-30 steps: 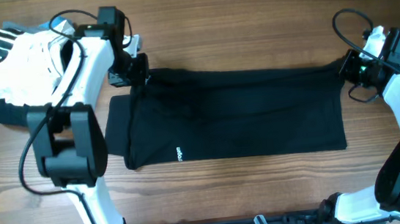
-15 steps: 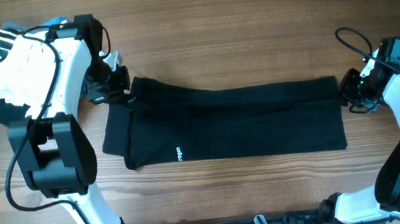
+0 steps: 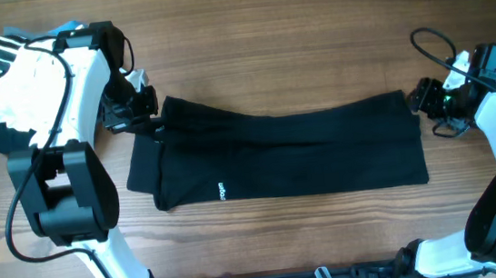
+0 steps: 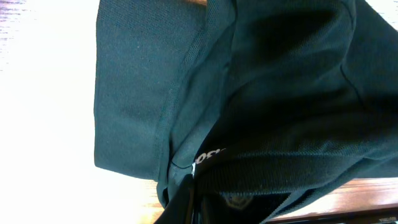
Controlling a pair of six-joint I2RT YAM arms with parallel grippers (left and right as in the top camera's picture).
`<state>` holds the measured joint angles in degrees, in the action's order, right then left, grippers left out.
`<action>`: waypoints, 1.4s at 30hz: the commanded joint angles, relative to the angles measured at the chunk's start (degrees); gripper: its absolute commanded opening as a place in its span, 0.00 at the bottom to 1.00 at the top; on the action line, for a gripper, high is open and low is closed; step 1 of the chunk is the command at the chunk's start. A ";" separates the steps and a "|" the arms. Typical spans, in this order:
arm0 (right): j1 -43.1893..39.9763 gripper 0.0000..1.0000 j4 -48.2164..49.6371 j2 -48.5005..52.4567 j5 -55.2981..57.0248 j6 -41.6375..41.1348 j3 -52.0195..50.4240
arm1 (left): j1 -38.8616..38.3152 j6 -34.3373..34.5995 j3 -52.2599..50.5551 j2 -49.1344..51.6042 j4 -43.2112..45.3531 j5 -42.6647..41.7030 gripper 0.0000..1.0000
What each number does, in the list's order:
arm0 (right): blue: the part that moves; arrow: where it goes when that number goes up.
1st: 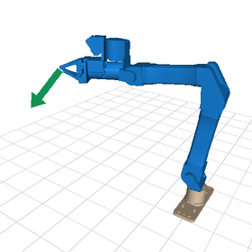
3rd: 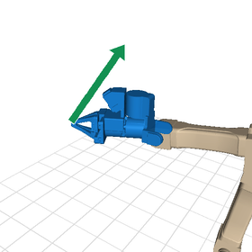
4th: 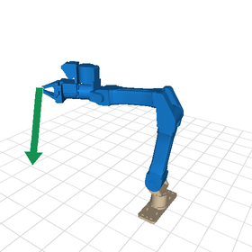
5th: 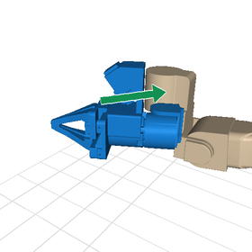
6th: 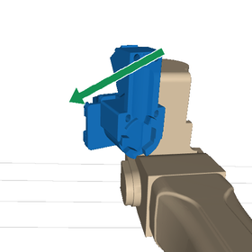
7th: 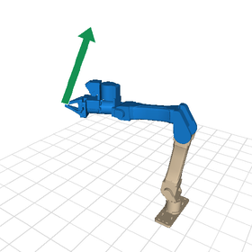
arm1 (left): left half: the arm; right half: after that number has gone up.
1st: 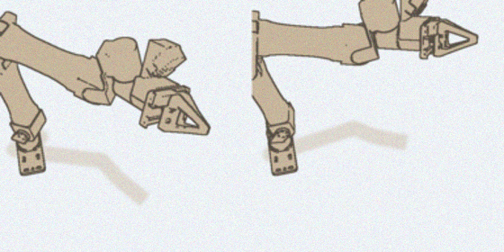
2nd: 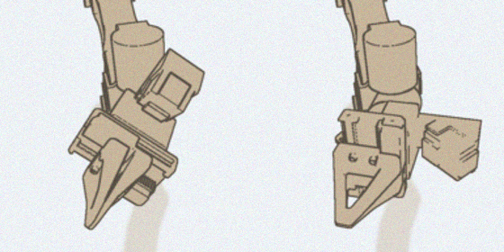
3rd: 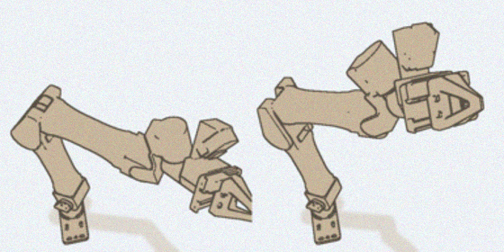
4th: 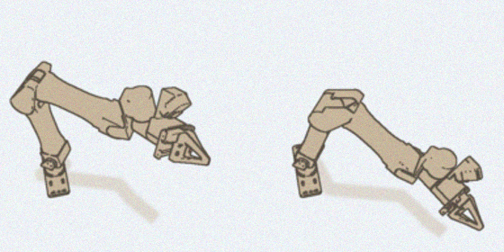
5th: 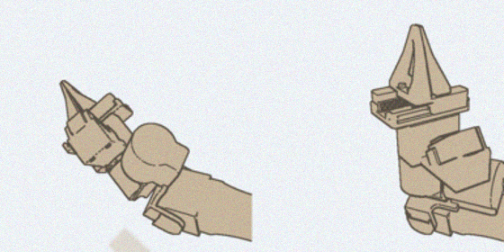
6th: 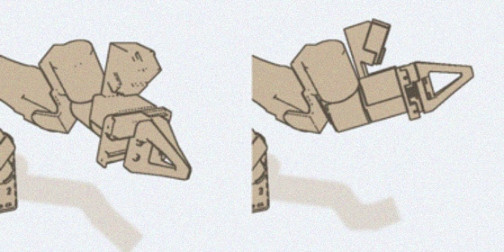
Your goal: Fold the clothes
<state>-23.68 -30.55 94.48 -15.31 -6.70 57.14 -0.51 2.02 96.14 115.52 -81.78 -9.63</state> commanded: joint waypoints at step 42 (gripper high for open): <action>2.32 0.66 1.60 4.76 -2.43 5.88 2.25 | 0.59 -0.31 0.90 -1.20 1.20 1.18 0.04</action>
<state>-21.52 -31.00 99.94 -12.49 -2.90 59.05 -0.45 2.02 96.14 115.52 -80.71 -9.23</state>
